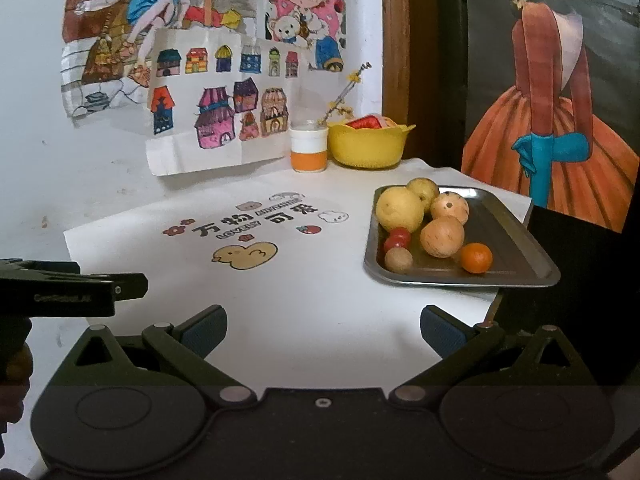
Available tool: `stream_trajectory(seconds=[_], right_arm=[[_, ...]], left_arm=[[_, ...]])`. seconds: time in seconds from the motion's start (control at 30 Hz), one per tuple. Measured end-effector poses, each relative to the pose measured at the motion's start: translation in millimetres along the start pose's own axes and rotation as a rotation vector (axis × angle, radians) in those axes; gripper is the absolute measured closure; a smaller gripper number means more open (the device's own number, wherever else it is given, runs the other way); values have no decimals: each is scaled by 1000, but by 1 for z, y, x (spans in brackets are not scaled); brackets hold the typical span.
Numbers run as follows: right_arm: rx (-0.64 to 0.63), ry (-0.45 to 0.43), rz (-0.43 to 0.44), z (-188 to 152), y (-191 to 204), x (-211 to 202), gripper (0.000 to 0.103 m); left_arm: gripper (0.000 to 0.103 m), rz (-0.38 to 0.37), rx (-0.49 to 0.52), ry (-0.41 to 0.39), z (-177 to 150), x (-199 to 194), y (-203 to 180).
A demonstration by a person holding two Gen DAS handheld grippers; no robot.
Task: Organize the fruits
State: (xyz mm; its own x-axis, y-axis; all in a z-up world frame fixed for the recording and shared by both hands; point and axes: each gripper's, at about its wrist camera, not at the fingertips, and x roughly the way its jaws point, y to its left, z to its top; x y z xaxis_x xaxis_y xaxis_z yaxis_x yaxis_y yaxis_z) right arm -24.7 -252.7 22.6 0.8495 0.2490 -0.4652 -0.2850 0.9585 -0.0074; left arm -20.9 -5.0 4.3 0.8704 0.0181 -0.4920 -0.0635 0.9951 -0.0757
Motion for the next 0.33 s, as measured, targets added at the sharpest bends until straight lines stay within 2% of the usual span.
stream_trajectory(seconds=[0.33], right_arm=[[2,44,7,3,-1,16,1]], left_arm=[[0,-3,-8,43,5,14,6]])
